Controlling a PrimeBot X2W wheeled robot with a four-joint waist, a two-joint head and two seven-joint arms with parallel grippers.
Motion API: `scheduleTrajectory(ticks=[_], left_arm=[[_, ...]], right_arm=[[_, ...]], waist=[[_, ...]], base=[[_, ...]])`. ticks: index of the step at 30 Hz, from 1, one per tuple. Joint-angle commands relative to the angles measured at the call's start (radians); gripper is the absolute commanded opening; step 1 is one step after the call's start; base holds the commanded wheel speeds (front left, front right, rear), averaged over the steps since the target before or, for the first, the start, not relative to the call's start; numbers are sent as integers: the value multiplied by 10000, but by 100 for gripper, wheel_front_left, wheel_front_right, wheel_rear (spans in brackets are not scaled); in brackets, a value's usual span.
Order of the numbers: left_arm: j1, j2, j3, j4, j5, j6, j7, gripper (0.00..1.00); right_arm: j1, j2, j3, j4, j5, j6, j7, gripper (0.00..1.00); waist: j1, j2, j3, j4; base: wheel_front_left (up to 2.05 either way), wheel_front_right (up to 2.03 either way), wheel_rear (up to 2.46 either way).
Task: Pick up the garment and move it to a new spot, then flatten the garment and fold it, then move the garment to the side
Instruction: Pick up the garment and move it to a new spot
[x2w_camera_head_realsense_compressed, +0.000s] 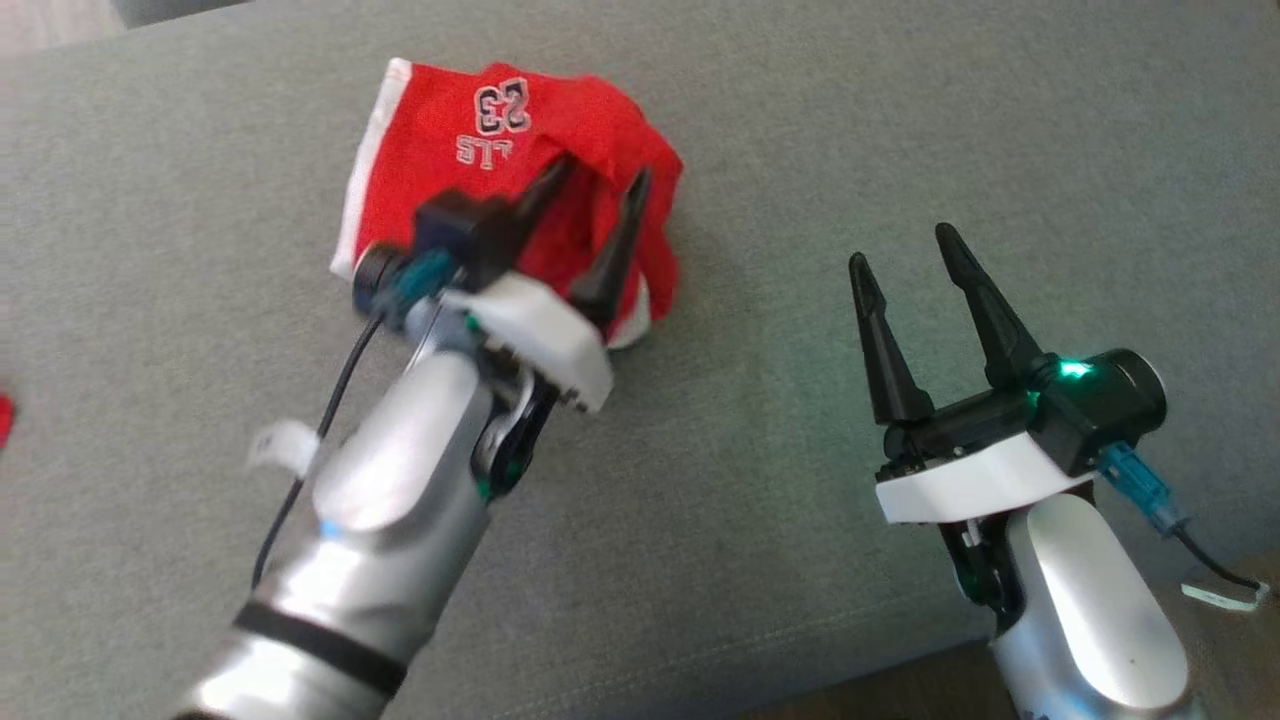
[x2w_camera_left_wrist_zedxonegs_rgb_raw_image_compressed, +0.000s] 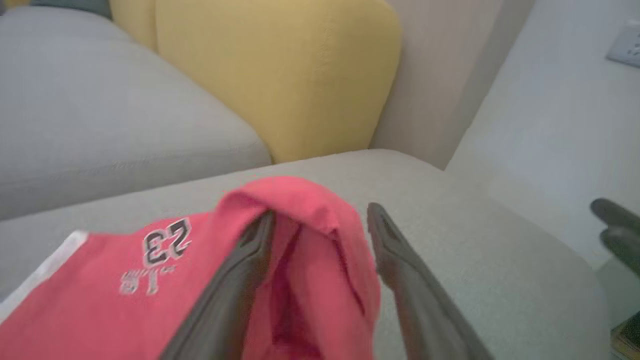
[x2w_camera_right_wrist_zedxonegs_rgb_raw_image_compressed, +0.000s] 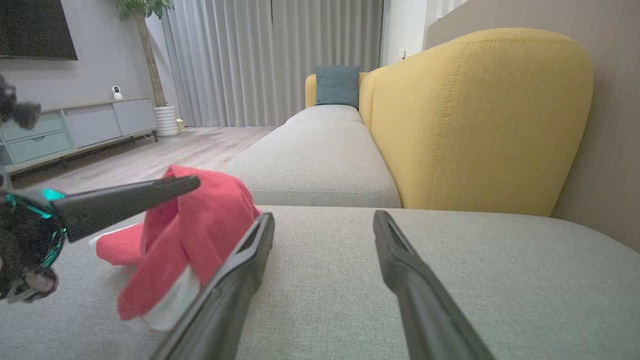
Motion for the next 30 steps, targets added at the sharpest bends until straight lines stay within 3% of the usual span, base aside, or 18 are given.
scheduleTrajectory(ticks=[1, 13, 18, 30], left_arm=[[72, 134, 527, -260, 29, 118, -68, 100], [2795, 738, 2870, -1460, 776, 762, -68, 100], [4284, 658, 4120, -2705, 1555, 1106, -68, 100], [6390, 353, 5852, -4156, 2730, 1314, -68, 100]], right_arm=[[-30, 92, 177, -307, 45, 54, -108, 100], [259, 93, 64, -93, -34, 54, -108, 100], [475, 93, 27, 66, -114, 54, -108, 100], [873, 93, -143, 412, -126, 54, -108, 100]], waist=[[0, 0, -101, 130], [0, 0, -831, 844], [0, 0, -1257, 1188], [0, 0, -1998, 1521]], base=[[0, 0, 0], [0, 0, 0], [0, 0, 0], [0, 0, 0]])
